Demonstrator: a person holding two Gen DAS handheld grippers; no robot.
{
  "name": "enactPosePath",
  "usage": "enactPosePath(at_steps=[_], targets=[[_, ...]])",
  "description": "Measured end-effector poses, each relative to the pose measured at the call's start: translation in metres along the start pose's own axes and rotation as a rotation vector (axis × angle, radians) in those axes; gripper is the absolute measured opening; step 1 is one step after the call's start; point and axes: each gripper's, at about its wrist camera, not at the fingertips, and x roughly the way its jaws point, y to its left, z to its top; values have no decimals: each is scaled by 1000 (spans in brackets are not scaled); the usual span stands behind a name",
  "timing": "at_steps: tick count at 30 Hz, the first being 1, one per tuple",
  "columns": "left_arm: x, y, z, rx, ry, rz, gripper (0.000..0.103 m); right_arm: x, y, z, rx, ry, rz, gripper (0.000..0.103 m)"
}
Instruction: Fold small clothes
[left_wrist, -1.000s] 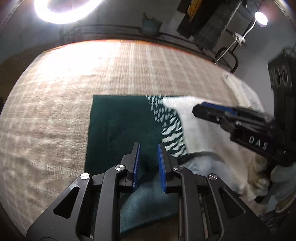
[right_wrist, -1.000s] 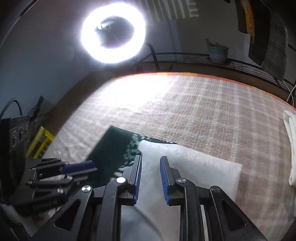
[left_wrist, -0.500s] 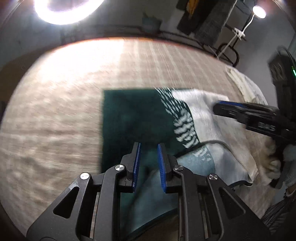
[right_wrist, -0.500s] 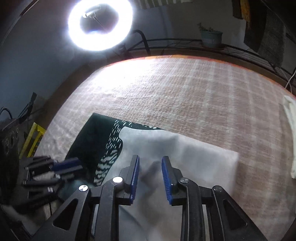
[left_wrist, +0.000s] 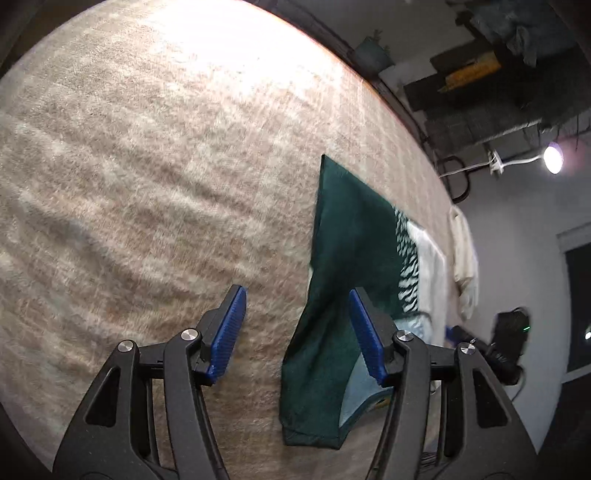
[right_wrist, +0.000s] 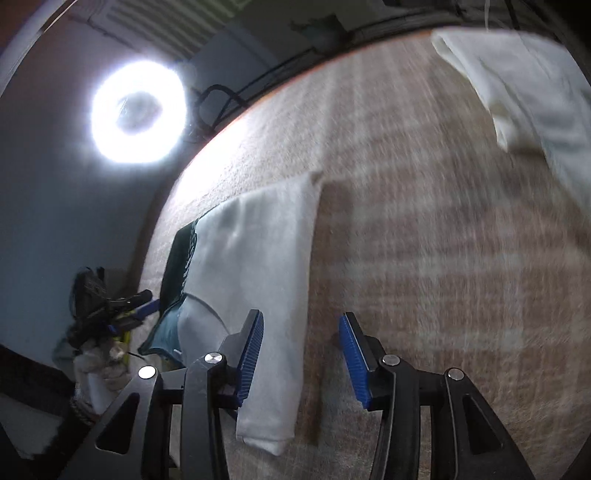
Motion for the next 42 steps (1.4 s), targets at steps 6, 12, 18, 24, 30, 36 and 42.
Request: enactPosePath(at_steps=[6,12,18,24,30,36,42], targets=[[6,-5,1,-9,1,-37,58,12,-17,4,72,7,157,46],[20,-27,6,49,-10,-14,58,37,-4,18,45,21,186,36],[37,-43,6,79,-20,60,19,53,12,29,29,27,152,18],[35,-73,-6,180,-86,172,2,47,49,26,-124,12,-31,2],[18,-93,-18,257,-152,190,2,26,81,24,-255,-47,-124,1],[23,-87,-17,234,-131,192,1,21,81,25,-252,-54,-135,1],[10,-101,-17,290,-165,188,1,18,82,26,-250,-68,-158,1]])
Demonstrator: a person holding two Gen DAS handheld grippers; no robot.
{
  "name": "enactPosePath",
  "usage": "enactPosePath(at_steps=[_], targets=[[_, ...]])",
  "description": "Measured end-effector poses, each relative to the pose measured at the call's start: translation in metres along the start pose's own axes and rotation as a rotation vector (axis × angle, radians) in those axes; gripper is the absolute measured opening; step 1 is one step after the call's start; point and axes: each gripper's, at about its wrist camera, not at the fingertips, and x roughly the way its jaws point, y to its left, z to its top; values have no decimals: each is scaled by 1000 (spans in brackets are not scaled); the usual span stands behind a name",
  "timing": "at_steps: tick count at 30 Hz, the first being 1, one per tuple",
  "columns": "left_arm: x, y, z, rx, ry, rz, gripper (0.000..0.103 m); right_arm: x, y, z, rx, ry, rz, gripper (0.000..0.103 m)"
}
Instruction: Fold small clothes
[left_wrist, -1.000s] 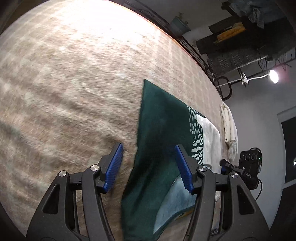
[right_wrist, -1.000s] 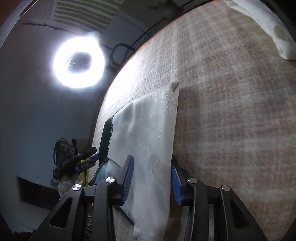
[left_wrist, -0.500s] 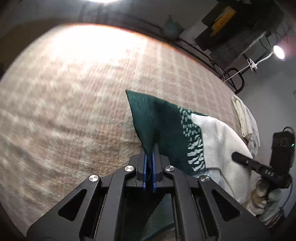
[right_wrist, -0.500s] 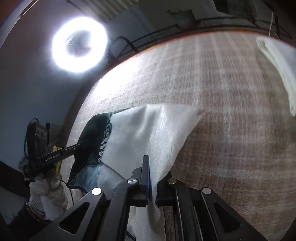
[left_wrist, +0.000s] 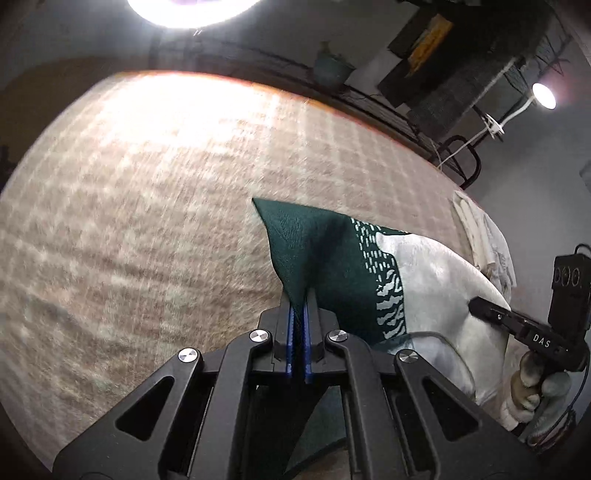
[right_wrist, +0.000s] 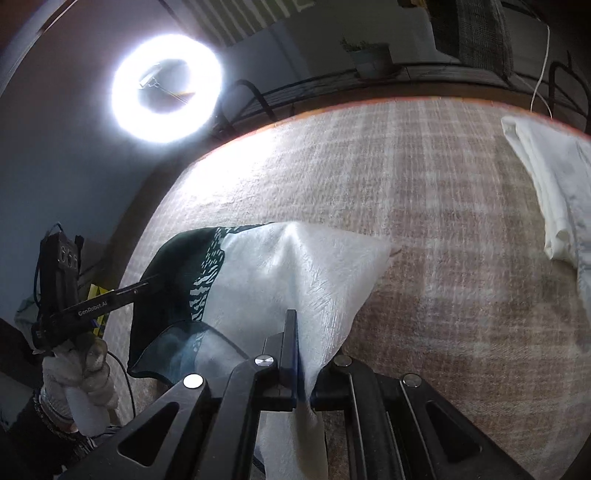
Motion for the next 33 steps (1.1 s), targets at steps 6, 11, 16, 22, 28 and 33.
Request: enactPosePath(at_steps=[6,11,16,22,28,33], targets=[[-12,-35,18,34,-32,-55,1,-34,5,7,-51,-71,-40,1],[-6,-85,32,98,-56,-96,1,-74,-10,15,-81,-138,-76,1],[17,-146,48,158,-68,-141,1,-114,-52,25,-63,-189,-124,1],[51,-227,66,234,-68,-189,1,-162,-113,41,-36,-242,-191,1],[105,-305,90,287,-49,-244,1,-197,-189,59,0,-272,-255,1],[148,-346,97,313,-30,-245,1,-201,-243,73,17,-272,-312,1]])
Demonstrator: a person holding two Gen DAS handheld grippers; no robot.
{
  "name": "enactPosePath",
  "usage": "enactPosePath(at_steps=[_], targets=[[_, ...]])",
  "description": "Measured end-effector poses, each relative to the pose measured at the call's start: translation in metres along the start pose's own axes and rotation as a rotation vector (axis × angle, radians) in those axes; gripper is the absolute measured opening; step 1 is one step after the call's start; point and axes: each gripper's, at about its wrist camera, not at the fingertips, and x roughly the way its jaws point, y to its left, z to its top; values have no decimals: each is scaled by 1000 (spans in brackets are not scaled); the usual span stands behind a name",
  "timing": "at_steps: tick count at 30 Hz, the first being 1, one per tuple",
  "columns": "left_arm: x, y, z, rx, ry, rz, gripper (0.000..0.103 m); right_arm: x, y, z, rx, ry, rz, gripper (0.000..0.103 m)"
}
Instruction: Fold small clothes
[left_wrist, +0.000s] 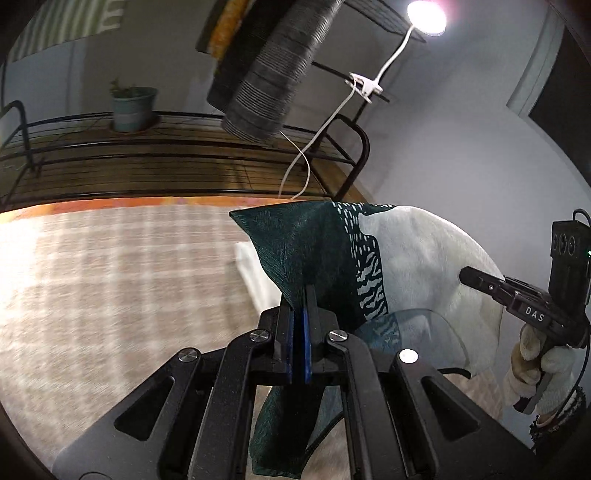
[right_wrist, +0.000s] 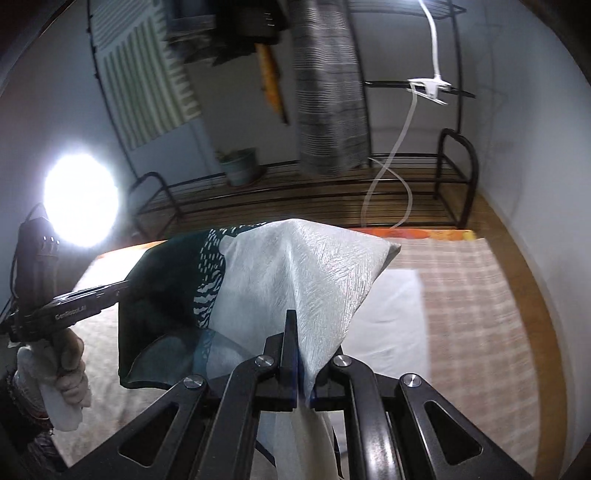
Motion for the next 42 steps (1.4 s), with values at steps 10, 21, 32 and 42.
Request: enactPosePath(at_steps=[10,21,32,42], targets=[[66,-11,-2,27,45,68,1,54,-55,0,16,66,-58,1],[46,-13,-5,95,24,132,5,52,-59,0,19,63,-162,24],[-42,-34,-16,147,-56,119,5,-23,-30,4,40,-17,-199,26],[-148,-47,-43,195,-137,96,6,-106,55,-11,-10,-119,-193,30]])
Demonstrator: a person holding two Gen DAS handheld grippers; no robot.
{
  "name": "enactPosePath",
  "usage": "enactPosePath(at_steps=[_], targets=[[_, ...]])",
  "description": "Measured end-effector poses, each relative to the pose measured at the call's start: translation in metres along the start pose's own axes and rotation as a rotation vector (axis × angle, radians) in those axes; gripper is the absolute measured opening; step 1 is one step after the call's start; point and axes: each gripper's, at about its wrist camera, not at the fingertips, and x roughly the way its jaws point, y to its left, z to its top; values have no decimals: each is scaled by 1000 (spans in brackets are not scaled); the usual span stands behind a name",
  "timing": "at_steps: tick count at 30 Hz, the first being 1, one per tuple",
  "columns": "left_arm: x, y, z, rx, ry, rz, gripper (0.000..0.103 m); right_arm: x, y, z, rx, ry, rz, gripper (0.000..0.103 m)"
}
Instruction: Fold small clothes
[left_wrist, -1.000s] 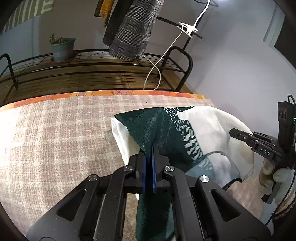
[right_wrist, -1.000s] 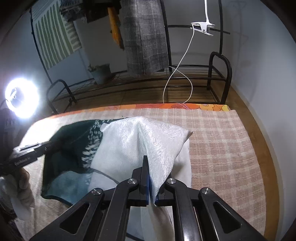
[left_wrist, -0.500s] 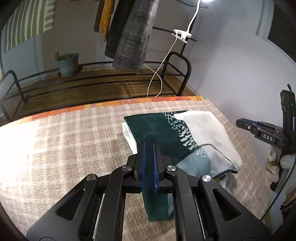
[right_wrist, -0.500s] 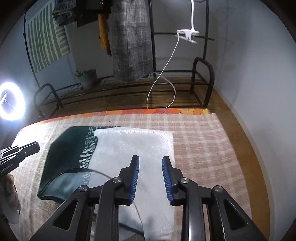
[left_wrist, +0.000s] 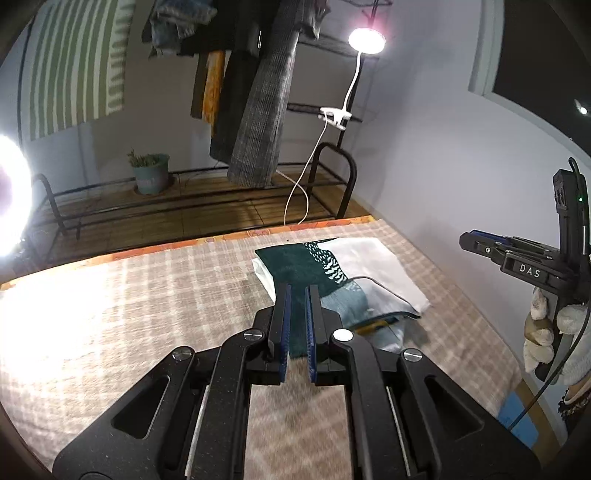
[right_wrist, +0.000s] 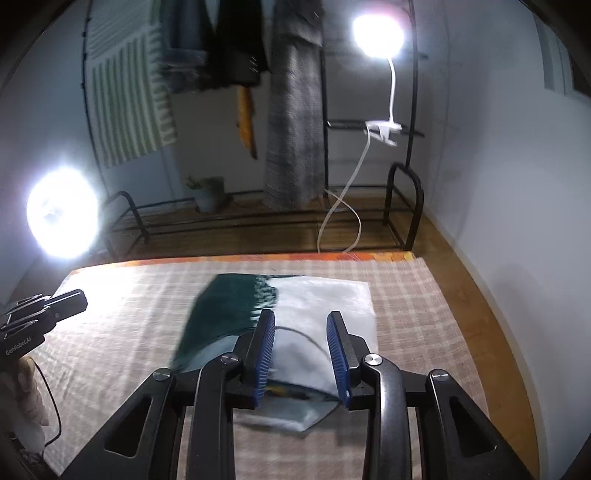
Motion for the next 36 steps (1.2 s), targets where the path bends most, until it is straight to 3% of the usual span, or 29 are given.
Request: enactPosePath(at_steps=[1,4,7,10,15,19,22,25,30,36], targets=[[-14,0,-3,2,-8,-8,8,-13,11,-2,-3,-14,5,30],[-46,-1,-12,25,-41,-2,33,-40,35,-10,2,-45,20,30],[-74,-1,-22,48,-69,0,35,-63,55,-20,13,-63,12,31],[-101,-1,-35,65,-85,-9,37,-83,77,-33,4,-89,-24,40],[-132,4,-57,79,-110,-10,50,-109,100,-53,54,-127,-30,43],[-145,8,-72,89,-120,-13,67,-116,110,-66,89,-146,-34,46],[-149,11,-81,91,-128,-8,76,-117,119,-76,93,-170,-51,69],[-150,15,-89,88,-122,-5,86,-113,128,-86,90,-187,-76,71],[-145,18,-99,100,-123,28,94,-102,134,-95,96,-187,-87,77],[-141,18,-102,129,-123,70,96,-96,135,-99,90,-224,-122,95]])
